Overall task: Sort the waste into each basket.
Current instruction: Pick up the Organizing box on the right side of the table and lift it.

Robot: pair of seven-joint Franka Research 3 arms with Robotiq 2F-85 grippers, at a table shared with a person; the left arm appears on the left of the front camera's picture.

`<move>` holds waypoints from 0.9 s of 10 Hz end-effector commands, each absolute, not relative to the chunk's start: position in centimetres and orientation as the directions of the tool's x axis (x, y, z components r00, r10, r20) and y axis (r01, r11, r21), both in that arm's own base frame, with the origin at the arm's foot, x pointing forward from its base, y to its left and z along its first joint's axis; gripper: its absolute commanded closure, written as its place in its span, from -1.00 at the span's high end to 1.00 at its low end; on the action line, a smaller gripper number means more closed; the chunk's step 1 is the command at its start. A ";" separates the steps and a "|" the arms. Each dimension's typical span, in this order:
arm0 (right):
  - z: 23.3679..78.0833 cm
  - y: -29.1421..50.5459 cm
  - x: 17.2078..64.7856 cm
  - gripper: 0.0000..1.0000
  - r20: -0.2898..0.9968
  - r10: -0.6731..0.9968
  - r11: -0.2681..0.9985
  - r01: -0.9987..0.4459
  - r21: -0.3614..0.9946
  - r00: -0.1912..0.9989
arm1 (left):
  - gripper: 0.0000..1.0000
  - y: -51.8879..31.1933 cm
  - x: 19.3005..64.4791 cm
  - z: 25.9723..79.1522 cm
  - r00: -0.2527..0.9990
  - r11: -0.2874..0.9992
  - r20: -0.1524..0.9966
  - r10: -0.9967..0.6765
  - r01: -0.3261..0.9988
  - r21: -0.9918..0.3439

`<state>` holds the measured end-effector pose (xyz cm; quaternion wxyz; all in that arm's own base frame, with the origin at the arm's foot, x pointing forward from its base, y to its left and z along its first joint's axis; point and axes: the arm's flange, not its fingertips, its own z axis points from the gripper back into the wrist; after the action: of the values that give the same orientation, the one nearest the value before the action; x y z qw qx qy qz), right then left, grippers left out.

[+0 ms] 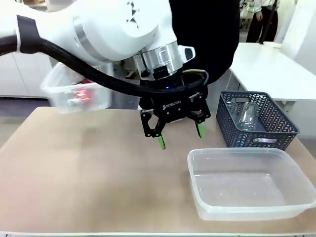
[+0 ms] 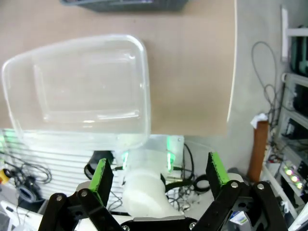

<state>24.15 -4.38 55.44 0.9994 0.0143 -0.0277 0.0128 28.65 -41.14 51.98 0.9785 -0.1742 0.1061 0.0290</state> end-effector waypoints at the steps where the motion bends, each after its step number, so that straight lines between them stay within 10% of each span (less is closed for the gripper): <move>1: 53.0 -3.9 25.9 1.00 0.044 0.081 0.996 -0.083 0.036 0.996 | 1.00 -43.1 28.7 50.0 0.979 0.938 -0.180 0.098 -0.151 -0.311; 6: 39.7 -3.2 26.5 1.00 -0.151 0.069 0.997 -0.062 0.051 0.986 | 1.00 -48.9 26.0 40.4 0.962 0.966 -0.177 0.206 -0.229 -0.120; 8: 37.7 -2.9 26.5 1.00 -0.075 -0.106 0.994 0.104 -0.031 0.991 | 1.00 -49.5 25.8 36.1 0.953 0.988 -0.271 0.134 -0.149 -0.034; 9: 42.9 -3.8 30.1 1.00 -0.167 0.050 0.998 -0.043 0.045 0.985 | 1.00 -48.2 24.8 38.4 0.964 0.970 -0.184 0.190 -0.214 -0.115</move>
<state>31.00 -3.80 42.48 0.9973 0.0119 0.0721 0.0009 24.79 -48.74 35.65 0.9881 -0.0438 0.1121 0.0954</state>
